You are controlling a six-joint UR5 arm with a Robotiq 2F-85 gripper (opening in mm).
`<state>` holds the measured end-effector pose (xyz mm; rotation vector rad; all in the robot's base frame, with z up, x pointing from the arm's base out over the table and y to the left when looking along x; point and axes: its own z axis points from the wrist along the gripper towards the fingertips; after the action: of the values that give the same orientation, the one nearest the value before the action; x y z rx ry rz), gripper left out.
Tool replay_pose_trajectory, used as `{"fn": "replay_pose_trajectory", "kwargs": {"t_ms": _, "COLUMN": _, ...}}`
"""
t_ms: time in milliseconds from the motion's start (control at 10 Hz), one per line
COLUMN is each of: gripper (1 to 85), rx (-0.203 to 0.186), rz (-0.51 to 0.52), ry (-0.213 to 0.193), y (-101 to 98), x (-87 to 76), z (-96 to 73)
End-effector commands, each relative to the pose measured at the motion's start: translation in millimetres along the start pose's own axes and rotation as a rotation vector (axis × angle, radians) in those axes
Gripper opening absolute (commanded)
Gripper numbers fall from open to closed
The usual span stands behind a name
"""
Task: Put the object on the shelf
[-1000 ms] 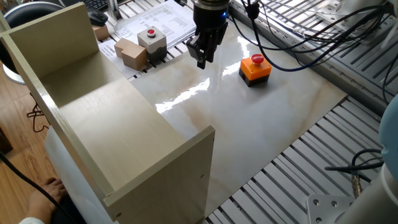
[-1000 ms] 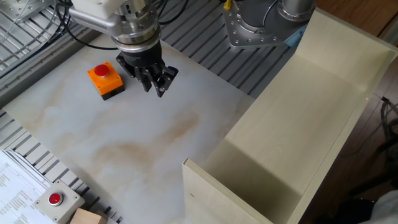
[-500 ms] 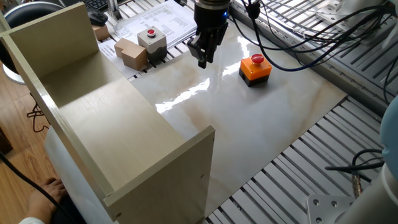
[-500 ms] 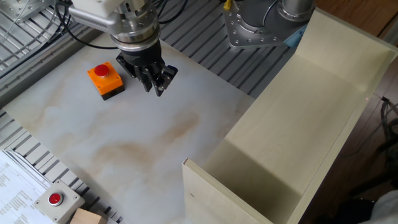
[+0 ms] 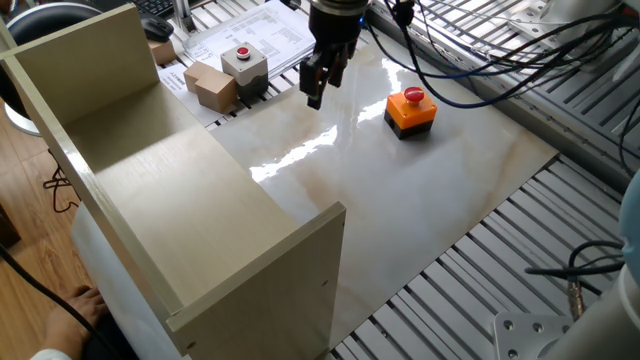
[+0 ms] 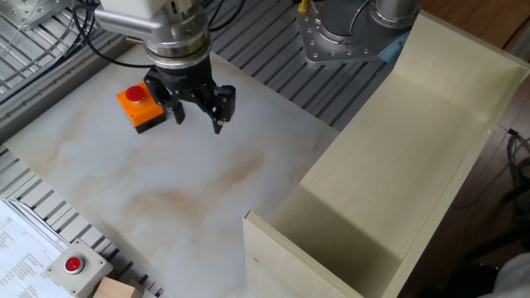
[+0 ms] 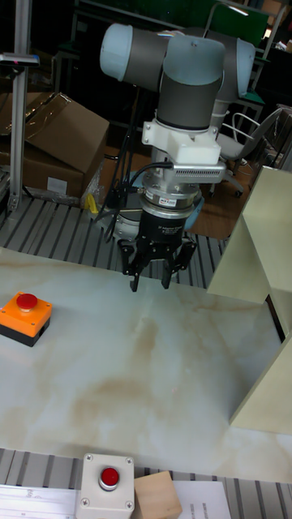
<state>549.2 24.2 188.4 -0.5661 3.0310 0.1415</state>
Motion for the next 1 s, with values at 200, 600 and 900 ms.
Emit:
{"fn": "replay_pose_trajectory", "kwargs": {"t_ms": 200, "gripper": 74.7, "rx": 0.041, "rz": -0.279, "ry": 0.075, "y": -47.4, "x": 43.4, "z": 19.4}}
{"fn": "replay_pose_trajectory", "kwargs": {"t_ms": 600, "gripper": 74.3, "rx": 0.008, "rz": -0.241, "ry": 0.046, "y": -44.3, "x": 48.4, "z": 30.8}}
{"fn": "replay_pose_trajectory", "kwargs": {"t_ms": 900, "gripper": 67.7, "rx": 0.034, "rz": -0.17, "ry": 0.014, "y": -49.7, "x": 39.7, "z": 30.9}}
